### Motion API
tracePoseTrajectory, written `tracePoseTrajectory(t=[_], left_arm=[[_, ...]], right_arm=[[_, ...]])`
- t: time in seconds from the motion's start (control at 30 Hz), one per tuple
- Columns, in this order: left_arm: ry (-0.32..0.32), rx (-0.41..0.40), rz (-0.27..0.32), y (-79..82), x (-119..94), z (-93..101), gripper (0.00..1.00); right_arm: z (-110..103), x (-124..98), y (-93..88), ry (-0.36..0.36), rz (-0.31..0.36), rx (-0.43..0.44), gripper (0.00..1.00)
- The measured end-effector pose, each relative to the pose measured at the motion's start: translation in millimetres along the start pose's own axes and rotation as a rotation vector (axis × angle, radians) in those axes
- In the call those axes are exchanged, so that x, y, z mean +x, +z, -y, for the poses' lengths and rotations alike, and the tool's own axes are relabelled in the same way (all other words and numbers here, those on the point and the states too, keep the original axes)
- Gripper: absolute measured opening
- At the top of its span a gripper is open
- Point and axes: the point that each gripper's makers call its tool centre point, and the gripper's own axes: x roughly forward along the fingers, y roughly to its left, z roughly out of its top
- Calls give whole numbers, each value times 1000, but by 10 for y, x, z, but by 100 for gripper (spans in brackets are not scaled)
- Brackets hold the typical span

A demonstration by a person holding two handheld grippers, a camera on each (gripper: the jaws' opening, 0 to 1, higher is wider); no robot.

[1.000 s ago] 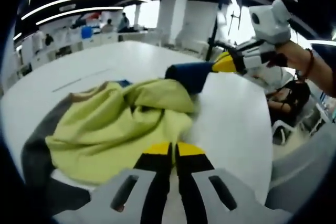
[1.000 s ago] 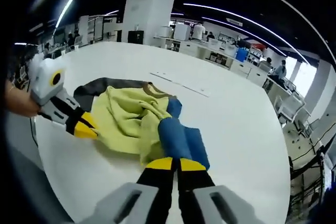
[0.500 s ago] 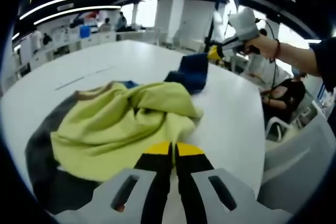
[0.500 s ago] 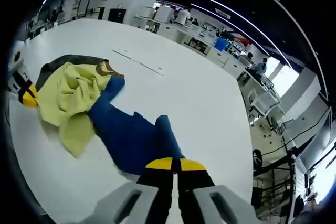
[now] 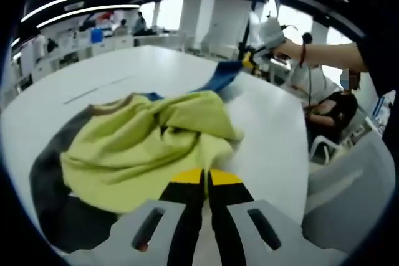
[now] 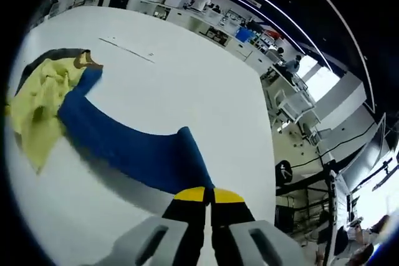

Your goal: Fold the garment on the visible template until the final outline fits inside the template.

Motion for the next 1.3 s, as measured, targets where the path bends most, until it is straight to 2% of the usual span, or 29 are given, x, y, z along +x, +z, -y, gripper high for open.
tracePoseTrajectory(t=[0.17, 0.37, 0.73, 0.87, 1.3], left_arm=[[-23, -10, -10, -78, -103, 24, 0], [-56, -18, -20, -153, -218, 77, 0], [-98, -11, -52, -296, -390, 161, 0], [-118, -13, -71, -366, -461, 181, 0], [-132, -35, -129, -646, -662, 89, 0]], right_arm=[[138, 82, 14, -20, -9, 22, 0], [322, 178, -52, -51, -42, 67, 0], [383, 297, -338, -60, -120, 84, 0], [443, 325, -387, -60, -123, 144, 0], [530, 420, -479, -70, -151, 165, 0]])
